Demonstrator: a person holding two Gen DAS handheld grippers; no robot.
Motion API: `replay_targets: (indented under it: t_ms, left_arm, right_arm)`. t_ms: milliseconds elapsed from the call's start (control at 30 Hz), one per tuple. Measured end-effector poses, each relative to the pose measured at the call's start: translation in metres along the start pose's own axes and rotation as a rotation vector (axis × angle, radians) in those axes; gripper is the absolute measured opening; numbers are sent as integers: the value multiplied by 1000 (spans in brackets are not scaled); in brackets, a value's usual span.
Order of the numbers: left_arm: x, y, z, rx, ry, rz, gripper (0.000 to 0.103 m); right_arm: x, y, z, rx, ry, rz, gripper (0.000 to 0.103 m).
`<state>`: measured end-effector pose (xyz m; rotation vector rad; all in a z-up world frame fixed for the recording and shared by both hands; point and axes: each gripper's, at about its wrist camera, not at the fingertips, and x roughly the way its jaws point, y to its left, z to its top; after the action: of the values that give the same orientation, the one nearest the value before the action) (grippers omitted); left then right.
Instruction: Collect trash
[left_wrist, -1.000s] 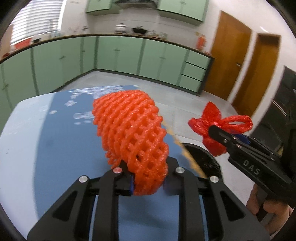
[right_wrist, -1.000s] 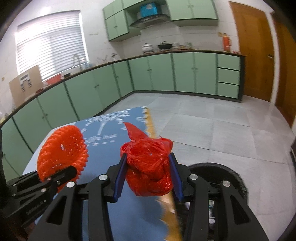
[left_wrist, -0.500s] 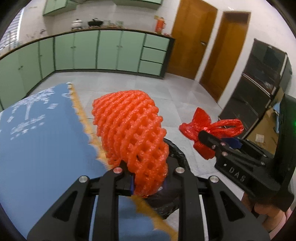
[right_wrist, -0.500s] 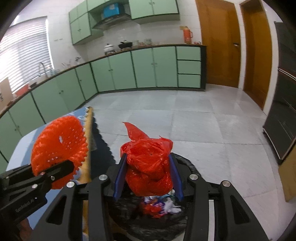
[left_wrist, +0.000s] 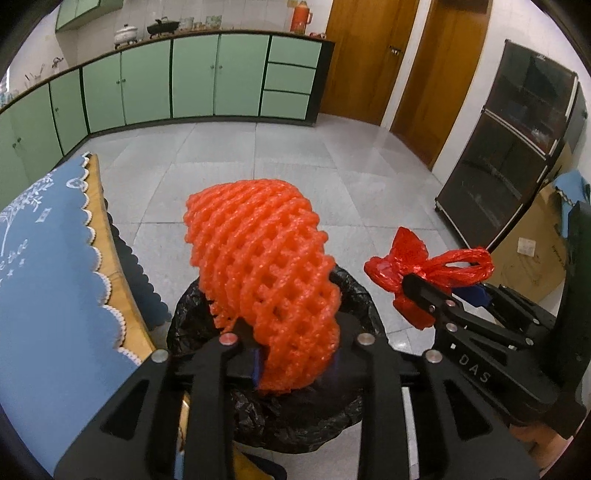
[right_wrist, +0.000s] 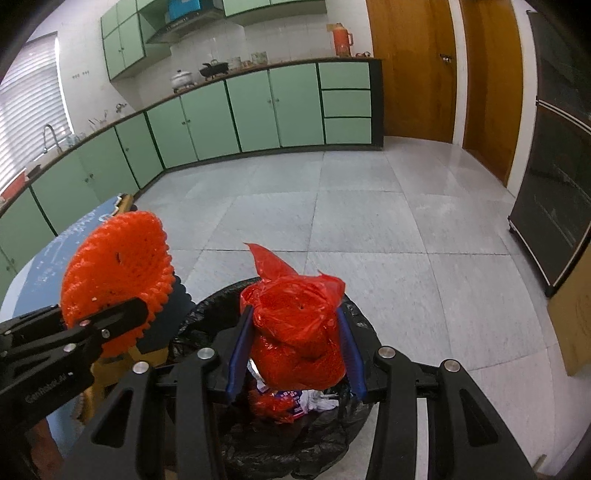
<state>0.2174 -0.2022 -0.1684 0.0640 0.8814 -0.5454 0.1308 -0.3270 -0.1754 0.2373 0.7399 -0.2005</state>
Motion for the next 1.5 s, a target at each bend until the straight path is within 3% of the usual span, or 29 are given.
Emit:
replay_targets:
  t_ms: [167,367,867,1067,1400,1500]
  left_arm:
    - [2,1,5,-14,-1,6,42]
    - [-5,8,10,-32,-18,18,50]
    - [-48,16,26,-92,-119,-19,59]
    - [-73,27,26,-108,-161,12,62]
    - [-122,44,2,-122,-178,104,80]
    - [-135,45,-8,-119,-177,120,84]
  right_arm:
    - [13,2,3,-20,30,-8,49]
    - [19,-3,9,-18,31,-36,66]
    - [-10,-1,21,-14,-25,-30,66]
    - [-27,6,21,-16,-50,-27,68]
    - [-62,20,20,-32,-67,-4,94]
    - [-79,26,20,-42,-67,7,97]
